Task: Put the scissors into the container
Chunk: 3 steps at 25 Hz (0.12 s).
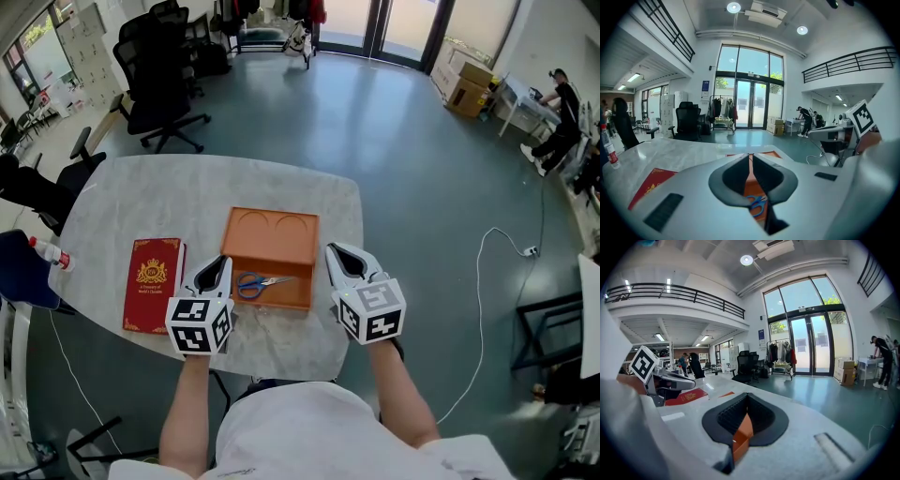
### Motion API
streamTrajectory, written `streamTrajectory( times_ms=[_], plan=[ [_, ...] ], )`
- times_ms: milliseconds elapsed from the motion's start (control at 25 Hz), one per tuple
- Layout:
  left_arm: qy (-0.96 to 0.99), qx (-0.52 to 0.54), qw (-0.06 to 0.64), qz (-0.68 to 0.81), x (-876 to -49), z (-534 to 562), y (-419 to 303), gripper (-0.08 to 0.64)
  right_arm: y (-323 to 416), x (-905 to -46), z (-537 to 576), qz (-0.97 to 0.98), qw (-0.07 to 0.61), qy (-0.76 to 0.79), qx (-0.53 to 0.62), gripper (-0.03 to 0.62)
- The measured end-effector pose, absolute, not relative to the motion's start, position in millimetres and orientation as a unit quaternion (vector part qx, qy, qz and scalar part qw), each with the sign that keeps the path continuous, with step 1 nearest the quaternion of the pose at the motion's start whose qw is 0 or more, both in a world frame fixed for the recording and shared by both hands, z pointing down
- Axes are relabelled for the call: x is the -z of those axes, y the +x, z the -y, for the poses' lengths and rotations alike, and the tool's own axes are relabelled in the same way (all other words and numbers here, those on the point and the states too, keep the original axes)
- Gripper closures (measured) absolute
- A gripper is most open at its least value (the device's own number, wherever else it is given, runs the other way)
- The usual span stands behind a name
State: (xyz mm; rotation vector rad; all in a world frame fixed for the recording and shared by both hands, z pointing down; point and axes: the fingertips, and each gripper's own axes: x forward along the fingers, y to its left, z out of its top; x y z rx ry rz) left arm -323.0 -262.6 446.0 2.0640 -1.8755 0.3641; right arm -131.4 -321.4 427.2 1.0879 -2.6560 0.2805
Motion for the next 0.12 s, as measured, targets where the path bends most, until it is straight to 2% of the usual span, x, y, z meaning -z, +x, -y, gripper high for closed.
streamTrajectory(
  times_ms=[120],
  plan=[
    [0.725, -0.131, 0.164, 0.656, -448.8, 262.2, -322.8, 0.531, -132.5, -428.1, 320.8, 0.913, 0.129, 0.374, -0.096, 0.587]
  ],
)
